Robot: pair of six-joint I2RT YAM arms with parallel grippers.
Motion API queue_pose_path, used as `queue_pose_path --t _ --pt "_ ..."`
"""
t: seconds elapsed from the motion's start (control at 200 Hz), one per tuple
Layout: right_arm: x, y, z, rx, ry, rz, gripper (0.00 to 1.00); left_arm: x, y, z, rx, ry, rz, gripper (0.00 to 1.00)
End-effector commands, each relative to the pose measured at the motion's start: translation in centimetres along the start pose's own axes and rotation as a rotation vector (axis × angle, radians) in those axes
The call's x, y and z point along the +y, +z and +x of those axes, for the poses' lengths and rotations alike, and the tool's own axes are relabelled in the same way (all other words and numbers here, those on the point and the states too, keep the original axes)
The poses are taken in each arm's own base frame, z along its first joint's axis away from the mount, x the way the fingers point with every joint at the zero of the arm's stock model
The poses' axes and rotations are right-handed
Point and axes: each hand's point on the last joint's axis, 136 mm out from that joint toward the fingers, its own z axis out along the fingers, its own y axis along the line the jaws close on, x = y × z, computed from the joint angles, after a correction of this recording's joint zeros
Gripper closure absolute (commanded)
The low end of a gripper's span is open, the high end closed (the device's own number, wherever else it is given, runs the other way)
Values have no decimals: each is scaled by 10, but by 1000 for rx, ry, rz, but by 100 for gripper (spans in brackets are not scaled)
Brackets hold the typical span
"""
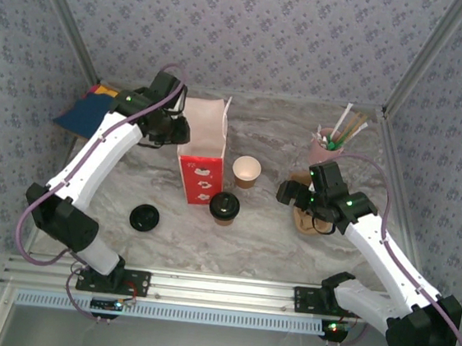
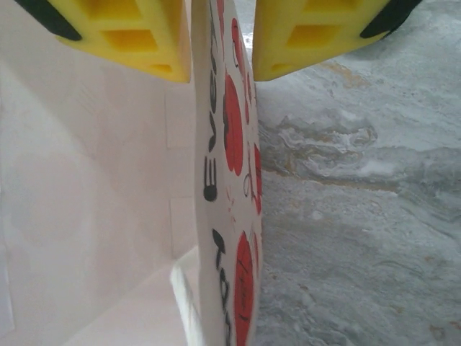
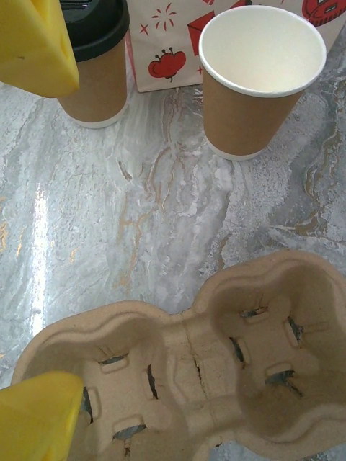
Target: Pack the takeout coffee
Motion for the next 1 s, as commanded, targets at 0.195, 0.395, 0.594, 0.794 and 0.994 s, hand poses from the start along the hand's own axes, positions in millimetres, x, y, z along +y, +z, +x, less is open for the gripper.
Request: queue_pose_path --t 0.195,0.395,0.594,0.794,0.994 --pt "-2 -3 -1 -10 8 16 0 1 -3 -39 -131 -15 -38 77" --pt "-5 -2 -1 -7 7 32 0 2 3 -49 -156 -35 -49 79" --pt "-8 0 0 -4 11 36 0 15 4 -59 -197 -86 -80 80" --pt "-7 0 -1 0 9 37 0 13 0 -62 -211 -111 -39 79" --pt "-9 0 -1 0 8 42 0 6 -8 -57 -195 -100 3 56"
